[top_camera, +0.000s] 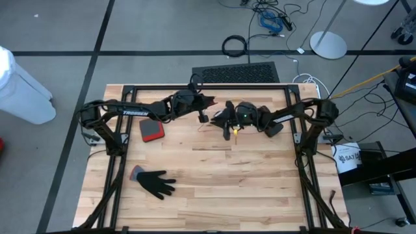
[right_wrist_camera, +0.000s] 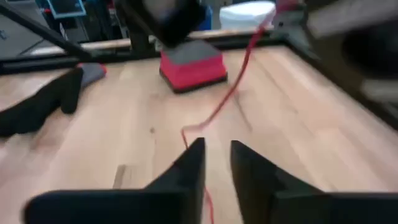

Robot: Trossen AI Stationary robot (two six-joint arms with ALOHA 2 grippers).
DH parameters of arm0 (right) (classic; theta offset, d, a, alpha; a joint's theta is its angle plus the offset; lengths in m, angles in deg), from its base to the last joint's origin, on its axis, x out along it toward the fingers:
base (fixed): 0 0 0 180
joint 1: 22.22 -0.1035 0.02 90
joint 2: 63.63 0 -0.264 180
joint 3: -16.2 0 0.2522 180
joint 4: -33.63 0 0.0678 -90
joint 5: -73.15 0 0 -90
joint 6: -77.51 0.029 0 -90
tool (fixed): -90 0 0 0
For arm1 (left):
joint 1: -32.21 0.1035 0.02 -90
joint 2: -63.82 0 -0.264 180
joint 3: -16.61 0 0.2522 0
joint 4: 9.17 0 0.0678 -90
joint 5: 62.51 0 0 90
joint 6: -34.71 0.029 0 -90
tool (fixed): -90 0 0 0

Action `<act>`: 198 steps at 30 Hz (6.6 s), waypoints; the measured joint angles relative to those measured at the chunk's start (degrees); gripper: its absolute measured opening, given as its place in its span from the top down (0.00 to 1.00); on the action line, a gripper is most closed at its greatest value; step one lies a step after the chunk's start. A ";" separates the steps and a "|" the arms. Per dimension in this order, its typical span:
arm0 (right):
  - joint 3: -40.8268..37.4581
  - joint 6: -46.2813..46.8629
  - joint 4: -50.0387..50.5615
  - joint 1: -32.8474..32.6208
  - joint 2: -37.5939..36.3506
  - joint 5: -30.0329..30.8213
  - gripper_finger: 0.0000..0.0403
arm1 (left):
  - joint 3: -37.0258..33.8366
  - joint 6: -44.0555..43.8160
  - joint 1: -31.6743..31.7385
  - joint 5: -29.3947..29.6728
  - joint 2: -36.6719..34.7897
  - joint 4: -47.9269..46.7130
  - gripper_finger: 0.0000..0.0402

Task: Coil cords
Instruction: Coil the red wire into the spool

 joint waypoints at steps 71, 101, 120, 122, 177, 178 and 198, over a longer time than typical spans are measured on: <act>12.74 8.35 -21.47 13.83 22.73 -14.53 1.00 | 0.02 -10.37 -0.28 -13.98 -2.29 1.81 1.00; 11.02 16.46 -27.40 16.57 22.38 -13.80 1.00 | 0.11 -4.76 0.25 -7.35 -9.32 -14.63 1.00; 10.83 11.12 -12.38 12.15 9.21 -15.11 1.00 | 0.09 10.24 1.25 8.68 -5.33 -14.82 1.00; 10.88 11.13 -11.68 11.18 8.17 -14.84 1.00 | 0.09 11.07 1.27 9.84 -3.60 -11.69 1.00; 3.76 1.40 -24.97 10.05 7.30 -7.78 1.00 | 0.07 -17.02 1.25 -21.96 -11.93 -6.76 1.00; 3.65 1.83 -25.03 10.22 7.30 -7.87 1.00 | 0.07 -15.98 1.28 -21.81 -12.05 -9.16 1.00; 3.41 4.66 -23.69 10.11 6.77 -10.57 1.00 | 0.05 5.49 1.30 5.73 -10.05 -19.04 1.00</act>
